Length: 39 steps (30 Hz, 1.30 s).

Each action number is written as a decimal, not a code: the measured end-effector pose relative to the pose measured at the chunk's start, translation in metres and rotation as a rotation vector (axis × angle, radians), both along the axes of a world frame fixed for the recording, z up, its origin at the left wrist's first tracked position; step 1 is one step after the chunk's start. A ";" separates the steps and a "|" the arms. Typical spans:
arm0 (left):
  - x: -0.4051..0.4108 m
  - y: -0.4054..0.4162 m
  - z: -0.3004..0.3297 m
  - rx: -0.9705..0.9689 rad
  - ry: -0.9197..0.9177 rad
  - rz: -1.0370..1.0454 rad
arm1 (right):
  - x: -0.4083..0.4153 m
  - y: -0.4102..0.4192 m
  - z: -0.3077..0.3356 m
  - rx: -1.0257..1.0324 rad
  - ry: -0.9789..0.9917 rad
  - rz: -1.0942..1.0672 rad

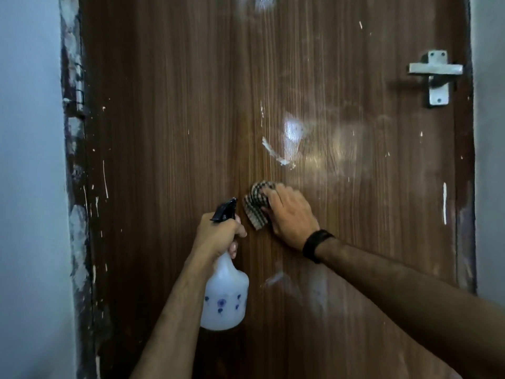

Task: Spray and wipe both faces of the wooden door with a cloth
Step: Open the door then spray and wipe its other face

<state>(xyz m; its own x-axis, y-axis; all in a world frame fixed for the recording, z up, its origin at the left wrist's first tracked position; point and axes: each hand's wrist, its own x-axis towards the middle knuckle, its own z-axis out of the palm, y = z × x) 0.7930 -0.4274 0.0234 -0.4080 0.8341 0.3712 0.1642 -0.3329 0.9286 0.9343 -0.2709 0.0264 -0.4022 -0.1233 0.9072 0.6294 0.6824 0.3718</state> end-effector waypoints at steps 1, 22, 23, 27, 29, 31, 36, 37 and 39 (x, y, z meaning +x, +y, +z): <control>-0.002 0.000 -0.001 -0.011 0.016 0.009 | 0.004 0.001 -0.020 0.007 -0.057 -0.009; -0.002 -0.016 -0.165 -0.506 0.369 -0.103 | 0.046 0.003 -0.121 -0.084 -0.132 -0.036; -0.002 -0.014 -0.166 -0.493 0.363 -0.090 | 0.043 0.003 -0.110 -0.083 -0.042 -0.040; -0.010 -0.005 -0.172 -0.432 0.294 -0.012 | 0.034 0.004 -0.110 -0.058 0.125 -0.025; -0.011 -0.006 -0.179 -0.451 0.285 -0.010 | 0.036 0.005 -0.141 -0.091 0.012 0.009; -0.011 -0.010 -0.186 -0.471 0.283 -0.006 | 0.036 0.006 -0.178 -0.079 -0.161 0.003; -0.023 -0.019 -0.195 -0.444 0.229 0.054 | 0.034 0.003 -0.202 -0.045 -0.307 -0.035; -0.025 -0.021 -0.197 -0.444 0.218 0.060 | 0.032 0.001 -0.191 -0.060 -0.276 -0.034; -0.027 -0.023 -0.200 -0.438 0.211 0.055 | 0.022 -0.003 -0.158 -0.119 -0.123 -0.013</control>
<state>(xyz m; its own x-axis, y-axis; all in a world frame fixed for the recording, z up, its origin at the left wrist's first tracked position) 0.7661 -0.4506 -0.1768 -0.4097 0.9096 0.0694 0.3705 0.0964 0.9238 0.9565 -0.2737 -0.1319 -0.5116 -0.0122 0.8592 0.5931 0.7184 0.3634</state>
